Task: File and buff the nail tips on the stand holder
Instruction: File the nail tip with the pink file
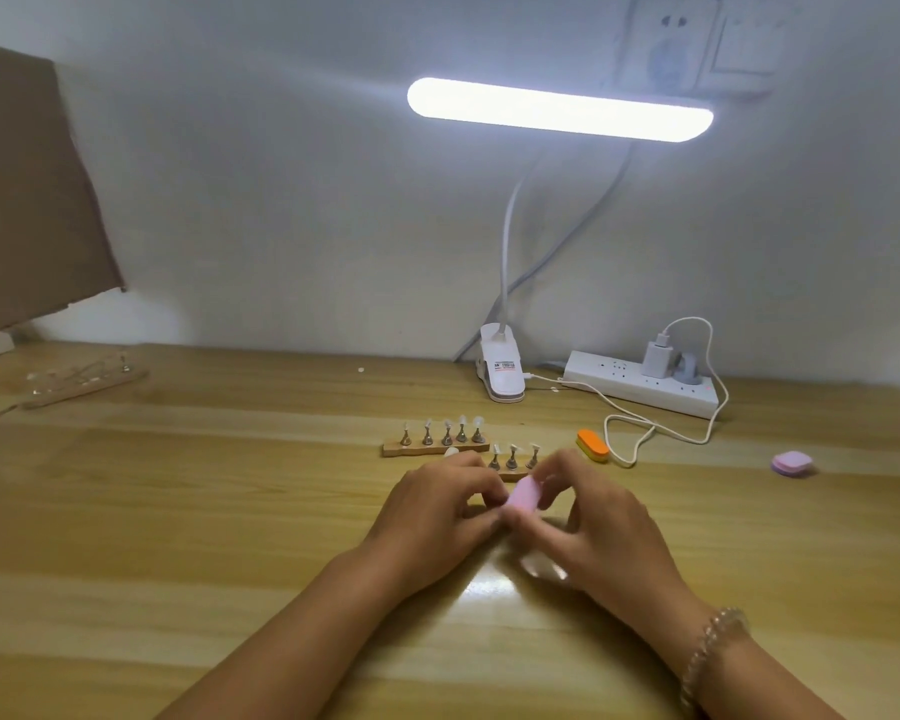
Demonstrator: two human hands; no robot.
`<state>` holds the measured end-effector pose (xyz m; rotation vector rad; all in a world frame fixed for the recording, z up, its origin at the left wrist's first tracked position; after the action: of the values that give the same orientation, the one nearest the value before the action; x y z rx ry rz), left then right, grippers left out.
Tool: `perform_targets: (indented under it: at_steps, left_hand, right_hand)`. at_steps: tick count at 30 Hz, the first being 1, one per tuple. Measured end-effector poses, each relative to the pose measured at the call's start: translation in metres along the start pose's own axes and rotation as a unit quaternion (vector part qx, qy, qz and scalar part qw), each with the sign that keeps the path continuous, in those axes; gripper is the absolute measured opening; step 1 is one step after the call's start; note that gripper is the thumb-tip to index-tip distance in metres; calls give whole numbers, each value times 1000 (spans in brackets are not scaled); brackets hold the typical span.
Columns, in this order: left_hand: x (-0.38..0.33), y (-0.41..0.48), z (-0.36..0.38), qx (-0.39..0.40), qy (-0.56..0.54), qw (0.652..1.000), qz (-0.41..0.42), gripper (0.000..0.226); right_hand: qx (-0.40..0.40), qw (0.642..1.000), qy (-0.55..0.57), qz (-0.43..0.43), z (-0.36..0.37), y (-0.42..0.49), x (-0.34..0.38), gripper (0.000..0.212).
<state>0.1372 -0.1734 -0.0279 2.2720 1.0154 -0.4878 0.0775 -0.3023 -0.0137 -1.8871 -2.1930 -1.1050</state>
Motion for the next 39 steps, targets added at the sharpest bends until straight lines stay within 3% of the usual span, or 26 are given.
perform_targets:
  at_steps: [5,9,13,16,20,25,30,34,37,39]
  left_hand:
    - [2,-1,1,-2,-15,1000,-4,7]
    - [1,0,0,-13,-2,1000,-4,8]
    - [3,1,0,-3,-7,1000,-14,10]
    - [2,1,0,-5,1,1000,-16,12]
    - [3,0,1,2,-10,1000,-24,11]
    - [2,0,0,-3,2,1000,-23,9]
    - [3,1,1,2,-7,1000,-20,8]
    - [3,1,2,-2,-5,1000,-15,8]
    - [3,2,2,3,-8,1000,-13,10]
    - [3,2,1,-1,-3,1000,-12,10]
  right_hand:
    - [22,999,-22,-31,6,-7,11,39]
    - [-22,999,-20,12,-5,-1,-1,36]
    - [13,999,-19,-27,3,-4,10,38]
    - [-18,1000,-4,13,-4,0,-2,35]
    - [-5,1000,-21,-15,2,-5,6,39]
    - [-44,997,20,54,-7,0,-14,36]
    - [-7,1000,-13,19,1,-6,-2,42]
    - [-63,997,-3,43,-11,-2,-10,37]
    - [-15,999,-28,12,0,-4,0,40]
    - [-29,998,-35,34,-4,-2,-7,38]
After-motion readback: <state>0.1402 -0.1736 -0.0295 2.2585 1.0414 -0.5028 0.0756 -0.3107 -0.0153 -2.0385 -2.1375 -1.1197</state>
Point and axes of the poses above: each hand's wrist, its own y-axis towards the middle knuckle, its own z-axis out of the palm, x = y × z, the point moved 9 cm from there along y, towards the middle knuckle, and after that the axes turned 3 degrees about -z, right-handed, at the moved point
